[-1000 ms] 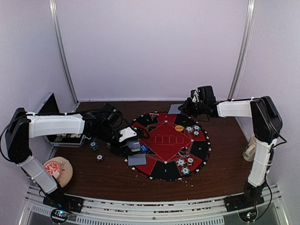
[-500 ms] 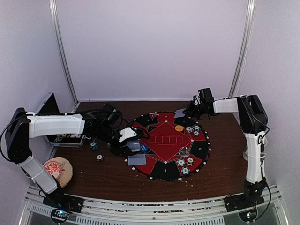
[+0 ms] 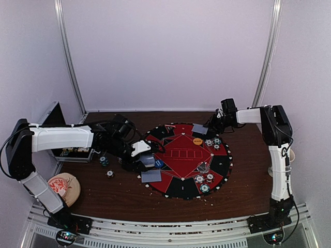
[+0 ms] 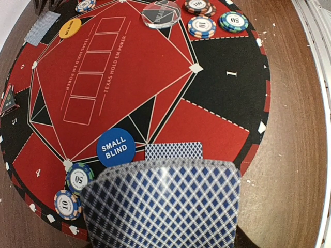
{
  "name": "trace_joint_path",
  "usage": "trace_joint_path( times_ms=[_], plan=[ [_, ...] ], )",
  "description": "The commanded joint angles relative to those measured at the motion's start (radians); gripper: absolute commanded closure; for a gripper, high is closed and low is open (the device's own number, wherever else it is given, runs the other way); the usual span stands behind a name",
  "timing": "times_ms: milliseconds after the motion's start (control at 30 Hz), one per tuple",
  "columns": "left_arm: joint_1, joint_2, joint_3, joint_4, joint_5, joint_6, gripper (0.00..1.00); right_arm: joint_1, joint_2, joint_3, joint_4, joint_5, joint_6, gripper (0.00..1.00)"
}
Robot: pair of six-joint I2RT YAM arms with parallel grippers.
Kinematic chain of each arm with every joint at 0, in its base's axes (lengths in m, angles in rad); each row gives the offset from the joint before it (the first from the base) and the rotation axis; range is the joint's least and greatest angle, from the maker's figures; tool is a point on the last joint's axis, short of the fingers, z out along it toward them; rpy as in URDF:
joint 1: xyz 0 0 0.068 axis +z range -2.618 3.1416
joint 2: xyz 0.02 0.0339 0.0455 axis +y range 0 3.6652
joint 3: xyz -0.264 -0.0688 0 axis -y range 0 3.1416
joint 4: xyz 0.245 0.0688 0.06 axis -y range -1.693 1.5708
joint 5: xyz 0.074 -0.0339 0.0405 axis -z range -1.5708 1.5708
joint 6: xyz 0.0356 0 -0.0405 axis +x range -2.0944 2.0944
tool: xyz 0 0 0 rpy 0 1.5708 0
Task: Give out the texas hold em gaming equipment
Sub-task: Distribute the poker card in the big blind area, then pick up the poker card from the face-down deck piles.
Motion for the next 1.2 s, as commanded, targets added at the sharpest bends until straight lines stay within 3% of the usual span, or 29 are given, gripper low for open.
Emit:
trace_joint_path(
  times_ms=[0, 300, 533, 800, 967, 1167],
  plan=[
    [-0.005, -0.004, 0.005, 0.014, 0.019, 0.006, 0.48, -0.012, 0.010, 0.048, -0.061, 0.046, -0.037, 0.54],
    [-0.005, -0.010, 0.005, 0.014, 0.017, 0.006, 0.48, -0.012, -0.100, 0.041, -0.156, 0.208, -0.101, 0.36],
    [-0.005, -0.015, 0.001, 0.014, 0.017, 0.006, 0.48, 0.033, -0.341, -0.167, -0.015, 0.172, -0.091, 0.29],
    [-0.005, -0.021, -0.004, 0.019, 0.019, 0.004, 0.48, 0.282, -0.562, -0.416, 0.198, 0.127, -0.049, 0.27],
    [-0.005, -0.027, -0.006, 0.022, 0.027, 0.005, 0.48, 0.454, -0.590, -0.515, 0.333, 0.104, -0.008, 0.27],
    [-0.005, -0.038, -0.011, 0.022, 0.028, 0.005, 0.48, 0.577, -0.563, -0.604, 0.507, 0.056, 0.064, 0.27]
  ],
)
